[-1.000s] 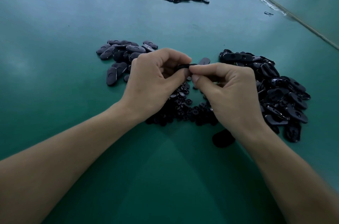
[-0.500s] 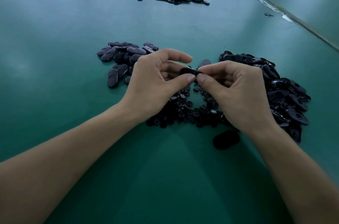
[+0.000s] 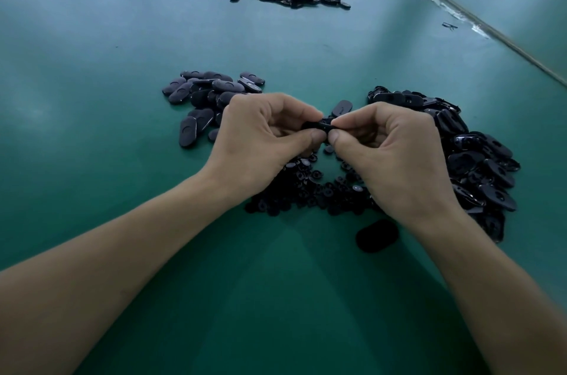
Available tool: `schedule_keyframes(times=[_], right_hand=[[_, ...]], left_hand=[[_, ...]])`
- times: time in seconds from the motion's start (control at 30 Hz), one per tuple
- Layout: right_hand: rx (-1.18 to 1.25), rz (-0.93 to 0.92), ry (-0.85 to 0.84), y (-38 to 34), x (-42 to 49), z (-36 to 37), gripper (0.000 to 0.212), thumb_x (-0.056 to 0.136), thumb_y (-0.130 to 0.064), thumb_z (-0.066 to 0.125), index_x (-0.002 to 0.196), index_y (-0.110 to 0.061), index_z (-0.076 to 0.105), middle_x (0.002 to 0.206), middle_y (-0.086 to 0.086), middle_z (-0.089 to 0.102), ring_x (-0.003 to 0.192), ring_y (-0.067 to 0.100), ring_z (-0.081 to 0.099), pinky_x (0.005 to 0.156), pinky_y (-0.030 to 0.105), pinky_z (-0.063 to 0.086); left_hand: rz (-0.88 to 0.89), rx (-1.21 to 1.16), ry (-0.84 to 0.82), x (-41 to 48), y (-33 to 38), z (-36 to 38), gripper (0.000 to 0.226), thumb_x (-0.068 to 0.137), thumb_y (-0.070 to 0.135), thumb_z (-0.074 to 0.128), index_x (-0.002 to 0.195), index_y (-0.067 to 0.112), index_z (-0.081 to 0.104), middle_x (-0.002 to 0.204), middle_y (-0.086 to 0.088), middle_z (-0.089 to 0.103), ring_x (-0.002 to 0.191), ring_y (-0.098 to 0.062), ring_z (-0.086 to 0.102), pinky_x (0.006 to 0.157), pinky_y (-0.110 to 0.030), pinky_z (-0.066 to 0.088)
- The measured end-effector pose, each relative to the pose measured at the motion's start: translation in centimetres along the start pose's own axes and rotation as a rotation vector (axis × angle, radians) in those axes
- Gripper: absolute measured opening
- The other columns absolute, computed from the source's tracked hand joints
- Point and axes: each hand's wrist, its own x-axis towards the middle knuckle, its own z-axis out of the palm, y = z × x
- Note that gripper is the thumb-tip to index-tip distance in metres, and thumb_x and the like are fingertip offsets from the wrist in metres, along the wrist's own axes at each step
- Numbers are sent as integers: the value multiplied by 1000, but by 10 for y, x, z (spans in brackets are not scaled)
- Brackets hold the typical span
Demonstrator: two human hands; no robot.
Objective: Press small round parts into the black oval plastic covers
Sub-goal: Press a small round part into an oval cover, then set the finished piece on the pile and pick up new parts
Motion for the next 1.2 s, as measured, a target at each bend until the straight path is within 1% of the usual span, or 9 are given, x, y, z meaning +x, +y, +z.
schedule_keyframes(times=[0.2, 0.4, 0.47, 0.57, 0.73, 0.87, 1.07, 1.13, 1.2], right_hand=[[39, 26, -2, 0, 1, -2, 11, 83, -14, 78, 84, -24, 75, 75, -7, 74, 70, 9, 71, 72, 34, 60], [28, 3, -19, 2, 0, 0, 15, 84, -13, 77, 85, -27, 74, 77, -7, 75, 74, 11, 72, 76, 36, 60], [-6, -4, -5, 2, 0, 1, 15, 87, -13, 74, 89, -28, 74, 78, -9, 74, 74, 7, 71, 76, 29, 59], [-272, -35, 36, 2, -1, -1, 19, 95, -16, 62, 109, -23, 74, 96, -12, 72, 88, 2, 65, 84, 14, 49], [-910, 221, 6, 7, -1, -18, 38, 98, -25, 48, 135, -20, 57, 143, 8, 48, 131, 33, 36, 106, 45, 29], [-999, 381, -53, 6, -2, -19, 34, 99, -34, 39, 125, -24, 59, 129, 11, 54, 124, 34, 37, 99, 46, 27], [-992, 294, 8, 7, -2, -21, 29, 98, -20, 48, 115, -27, 70, 113, 7, 66, 113, 35, 49, 90, 44, 34], [-940, 272, 36, 8, -1, -21, 31, 96, -16, 51, 116, -28, 70, 113, 5, 69, 113, 35, 53, 91, 43, 35], [-896, 249, 78, 10, -1, -21, 32, 94, -12, 54, 117, -29, 70, 108, 3, 70, 112, 33, 54, 91, 41, 32]], left_hand=[[15, 10, 22, -2, 2, -1, 25, 76, -3, 82, 82, 20, 73, 77, -3, 77, 66, -13, 73, 67, -23, 60], [23, 61, 30, -2, 2, -1, 20, 74, 4, 82, 80, 21, 74, 73, -1, 76, 67, -20, 74, 67, -29, 62], [28, 101, 46, -2, 1, 0, 22, 76, 2, 83, 80, 21, 74, 72, 1, 76, 65, -17, 73, 67, -28, 61], [59, 143, 91, -1, 2, 0, 18, 77, 7, 82, 82, 22, 73, 71, 2, 75, 65, -17, 73, 67, -31, 61], [83, 155, 182, 4, 5, -5, 15, 82, 14, 78, 88, 26, 72, 76, 2, 75, 70, -19, 74, 70, -40, 63], [71, 217, 285, 13, 4, -15, 10, 86, 17, 73, 87, 27, 71, 77, 11, 76, 68, -12, 72, 69, -38, 62], [13, 434, 410, 24, -4, -35, 8, 84, 27, 71, 83, 35, 73, 71, 18, 72, 67, 3, 70, 83, -30, 59], [-1, 500, 429, 25, -5, -40, 17, 83, 27, 73, 75, 41, 68, 63, 27, 65, 63, 10, 65, 77, -16, 56], [-55, 491, 434, 26, -7, -43, 13, 82, 29, 74, 75, 39, 69, 63, 26, 66, 64, 6, 67, 72, -21, 59]])
